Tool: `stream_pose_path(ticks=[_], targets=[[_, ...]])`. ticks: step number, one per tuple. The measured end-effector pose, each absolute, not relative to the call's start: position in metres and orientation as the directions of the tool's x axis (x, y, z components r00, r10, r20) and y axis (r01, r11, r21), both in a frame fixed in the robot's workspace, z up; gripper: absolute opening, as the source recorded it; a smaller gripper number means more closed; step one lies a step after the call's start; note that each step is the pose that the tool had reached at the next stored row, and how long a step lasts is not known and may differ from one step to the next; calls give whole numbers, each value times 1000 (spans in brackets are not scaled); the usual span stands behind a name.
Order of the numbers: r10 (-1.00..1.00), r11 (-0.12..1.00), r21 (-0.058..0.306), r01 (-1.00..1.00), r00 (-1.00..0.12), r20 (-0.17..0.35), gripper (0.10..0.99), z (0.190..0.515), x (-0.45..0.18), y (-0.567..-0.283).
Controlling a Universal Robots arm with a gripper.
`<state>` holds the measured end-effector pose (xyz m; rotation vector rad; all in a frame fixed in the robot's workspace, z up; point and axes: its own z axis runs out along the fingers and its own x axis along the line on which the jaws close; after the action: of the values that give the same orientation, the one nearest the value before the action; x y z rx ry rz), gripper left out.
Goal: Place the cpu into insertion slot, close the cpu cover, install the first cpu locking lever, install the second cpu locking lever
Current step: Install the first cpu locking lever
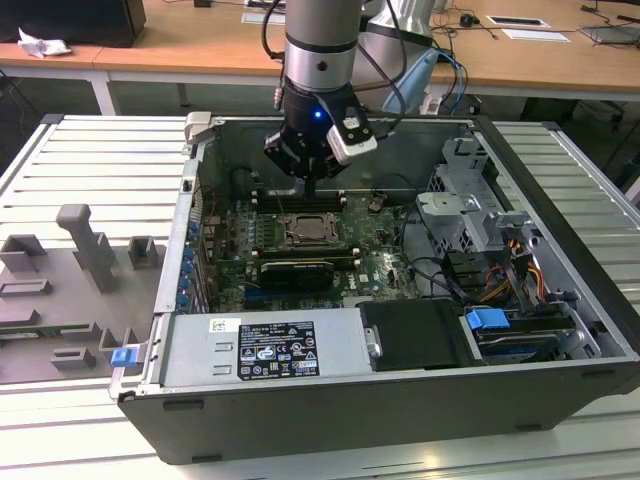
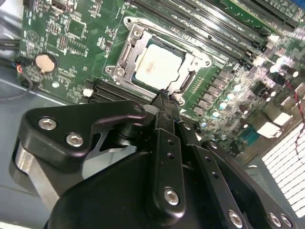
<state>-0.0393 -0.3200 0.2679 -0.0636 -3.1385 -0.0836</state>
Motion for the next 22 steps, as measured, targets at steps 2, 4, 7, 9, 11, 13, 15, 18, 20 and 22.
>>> stream_pose_path(ticks=[2,4,7,9,11,13,15,18,20,22], targets=[[13,998,53,13,-1000,2,106,268,-39,-320],[-9,999,53,-8,-1000,2,106,268,-39,-320],[-42,998,53,-42,-999,2,106,268,-39,-320],[-63,997,53,-63,-998,2,106,268,-39,-320],[-88,995,53,-87,-996,2,106,268,-39,-320],[-110,993,53,-110,-994,2,106,268,-39,-320],[-131,990,53,-131,-991,2,106,268,-39,-320],[-175,983,53,-174,-985,2,106,268,-39,-320],[-203,978,53,-202,-979,2,106,268,-39,-320],[-238,970,53,-238,-971,2,106,268,-39,-320]])
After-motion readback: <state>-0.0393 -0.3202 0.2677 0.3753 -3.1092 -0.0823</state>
